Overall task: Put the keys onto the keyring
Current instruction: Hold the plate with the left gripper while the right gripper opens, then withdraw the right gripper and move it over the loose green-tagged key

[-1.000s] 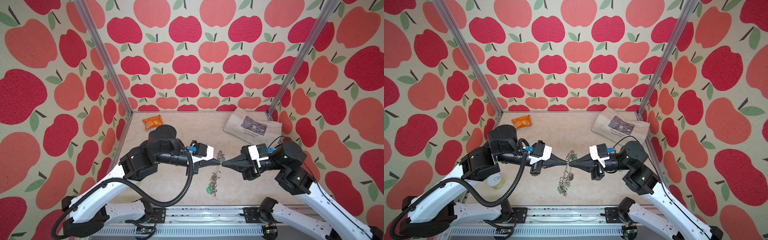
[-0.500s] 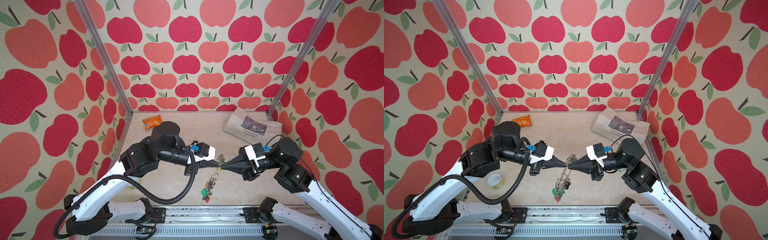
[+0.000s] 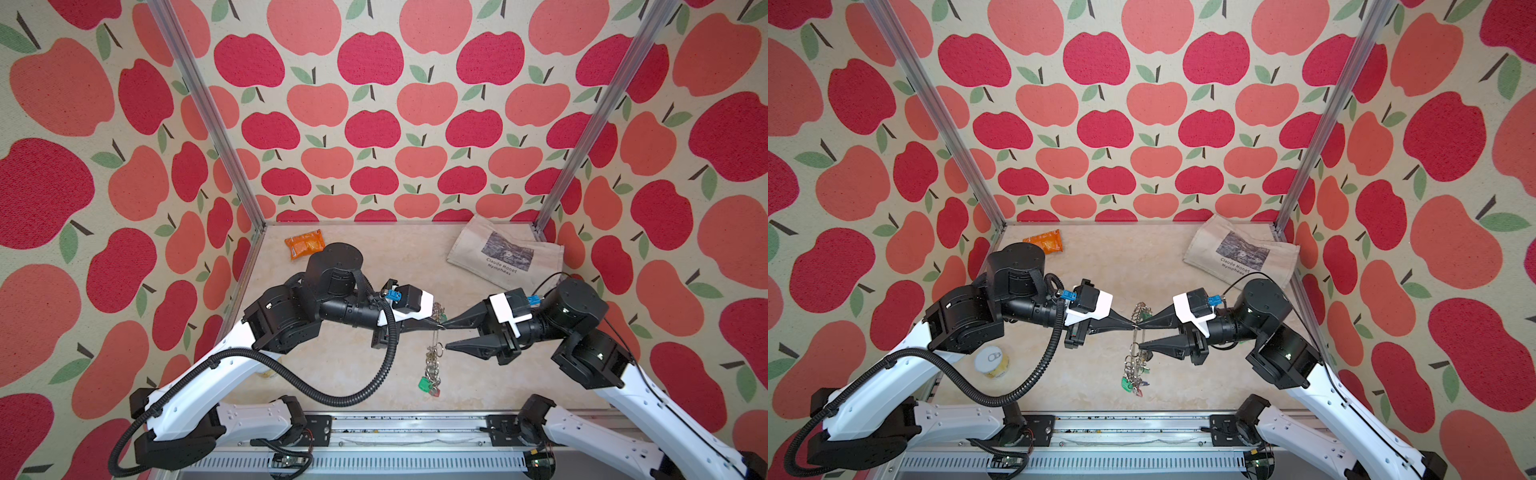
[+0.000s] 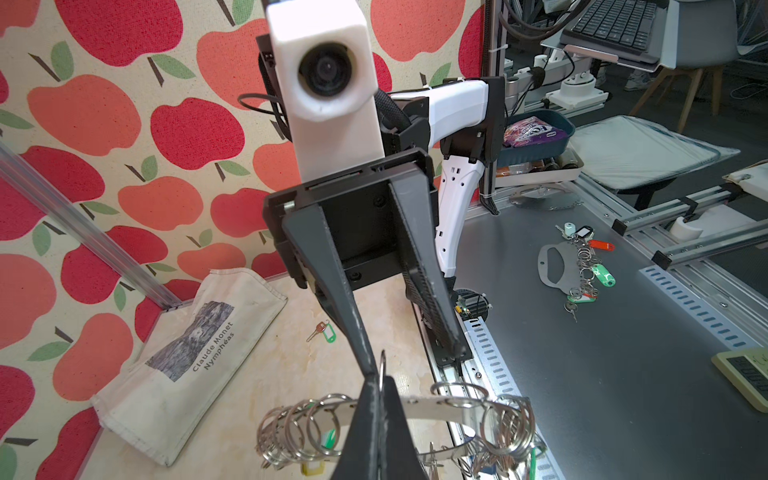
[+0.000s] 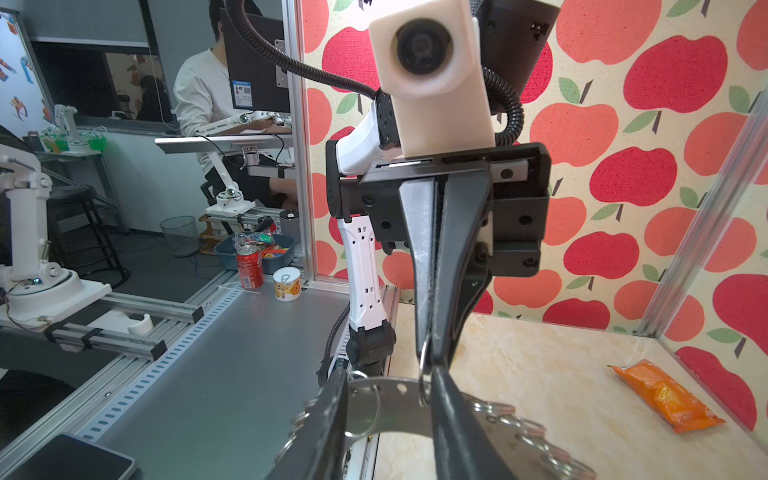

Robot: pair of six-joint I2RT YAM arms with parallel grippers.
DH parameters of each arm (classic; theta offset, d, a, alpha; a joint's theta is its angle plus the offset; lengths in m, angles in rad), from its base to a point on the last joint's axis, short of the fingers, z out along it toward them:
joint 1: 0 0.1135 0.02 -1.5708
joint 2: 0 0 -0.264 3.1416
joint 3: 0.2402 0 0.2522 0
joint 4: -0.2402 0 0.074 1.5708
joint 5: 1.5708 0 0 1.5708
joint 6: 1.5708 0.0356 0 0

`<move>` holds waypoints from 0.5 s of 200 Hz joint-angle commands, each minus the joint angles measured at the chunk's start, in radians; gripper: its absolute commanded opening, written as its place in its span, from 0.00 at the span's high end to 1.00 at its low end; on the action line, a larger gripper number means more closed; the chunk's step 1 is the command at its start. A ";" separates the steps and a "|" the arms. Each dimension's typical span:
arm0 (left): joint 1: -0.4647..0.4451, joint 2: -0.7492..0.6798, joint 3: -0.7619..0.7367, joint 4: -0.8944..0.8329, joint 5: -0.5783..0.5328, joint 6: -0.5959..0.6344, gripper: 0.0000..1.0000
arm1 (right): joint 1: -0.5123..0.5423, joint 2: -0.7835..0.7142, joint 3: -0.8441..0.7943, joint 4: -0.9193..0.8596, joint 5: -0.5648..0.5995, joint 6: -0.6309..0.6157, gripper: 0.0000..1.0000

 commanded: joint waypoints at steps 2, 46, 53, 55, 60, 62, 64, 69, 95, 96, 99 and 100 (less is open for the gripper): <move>0.011 -0.014 -0.034 0.082 -0.054 0.016 1.00 | 0.011 -0.040 0.028 -0.090 0.053 -0.052 0.47; 0.011 -0.067 -0.114 0.172 -0.088 -0.012 1.00 | 0.011 -0.098 0.023 -0.208 0.255 -0.076 0.34; 0.011 -0.067 -0.119 0.178 -0.090 -0.018 1.00 | 0.010 -0.107 0.022 -0.224 0.288 -0.075 0.33; 0.011 -0.067 -0.121 0.178 -0.090 -0.019 1.00 | 0.010 -0.109 0.020 -0.228 0.296 -0.075 0.33; 0.011 -0.066 -0.122 0.181 -0.091 -0.023 1.00 | 0.010 -0.116 0.019 -0.239 0.321 -0.071 0.32; 0.011 -0.066 -0.125 0.182 -0.091 -0.025 1.00 | 0.009 -0.119 0.018 -0.243 0.333 -0.069 0.32; 0.012 -0.067 -0.125 0.182 -0.091 -0.024 1.00 | 0.009 -0.122 0.016 -0.246 0.347 -0.065 0.32; 0.012 -0.091 -0.129 0.184 -0.091 -0.028 1.00 | 0.009 -0.128 0.013 -0.256 0.380 -0.058 0.31; 0.013 -0.108 -0.150 0.201 -0.097 -0.049 1.00 | 0.008 -0.147 0.003 -0.328 0.568 -0.015 0.30; 0.013 -0.109 -0.151 0.202 -0.097 -0.050 1.00 | 0.008 -0.147 0.003 -0.331 0.575 -0.012 0.30; 0.013 -0.111 -0.153 0.204 -0.096 -0.052 1.00 | 0.008 -0.148 0.002 -0.341 0.594 -0.007 0.30; 0.013 -0.111 -0.154 0.204 -0.097 -0.052 1.00 | 0.008 -0.148 0.002 -0.344 0.601 -0.005 0.30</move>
